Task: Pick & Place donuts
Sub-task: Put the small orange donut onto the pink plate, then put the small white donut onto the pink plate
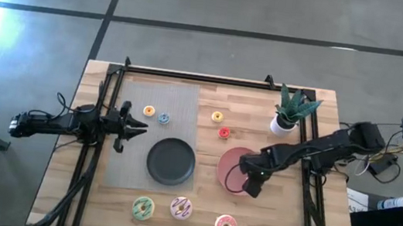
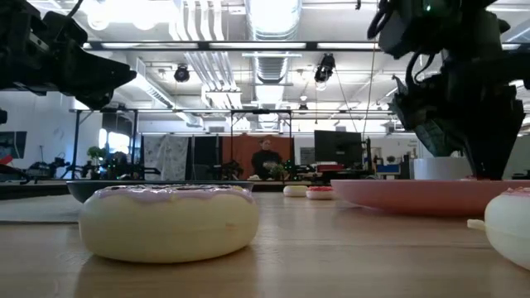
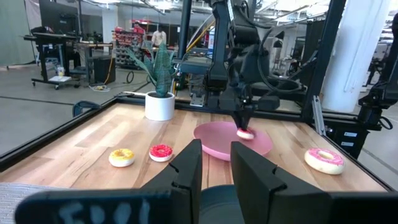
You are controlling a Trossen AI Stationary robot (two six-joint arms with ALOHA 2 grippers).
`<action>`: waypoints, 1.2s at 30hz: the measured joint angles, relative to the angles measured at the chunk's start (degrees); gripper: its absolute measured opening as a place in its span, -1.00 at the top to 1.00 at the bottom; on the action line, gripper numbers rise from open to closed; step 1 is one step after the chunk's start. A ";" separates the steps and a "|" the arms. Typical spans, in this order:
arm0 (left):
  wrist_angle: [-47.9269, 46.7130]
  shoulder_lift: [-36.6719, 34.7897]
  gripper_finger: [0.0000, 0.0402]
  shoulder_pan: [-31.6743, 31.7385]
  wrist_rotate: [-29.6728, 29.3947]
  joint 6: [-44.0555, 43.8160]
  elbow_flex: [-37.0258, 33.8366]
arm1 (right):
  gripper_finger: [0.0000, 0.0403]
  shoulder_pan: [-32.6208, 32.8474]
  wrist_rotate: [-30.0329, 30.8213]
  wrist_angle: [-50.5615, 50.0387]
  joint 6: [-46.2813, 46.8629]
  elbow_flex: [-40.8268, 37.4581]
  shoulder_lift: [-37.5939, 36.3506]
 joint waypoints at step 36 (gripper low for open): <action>12.04 -0.02 0.70 0.00 -1.53 -43.75 0.00 | -0.15 0.28 21.02 -5.73 16.93 9.85 -13.42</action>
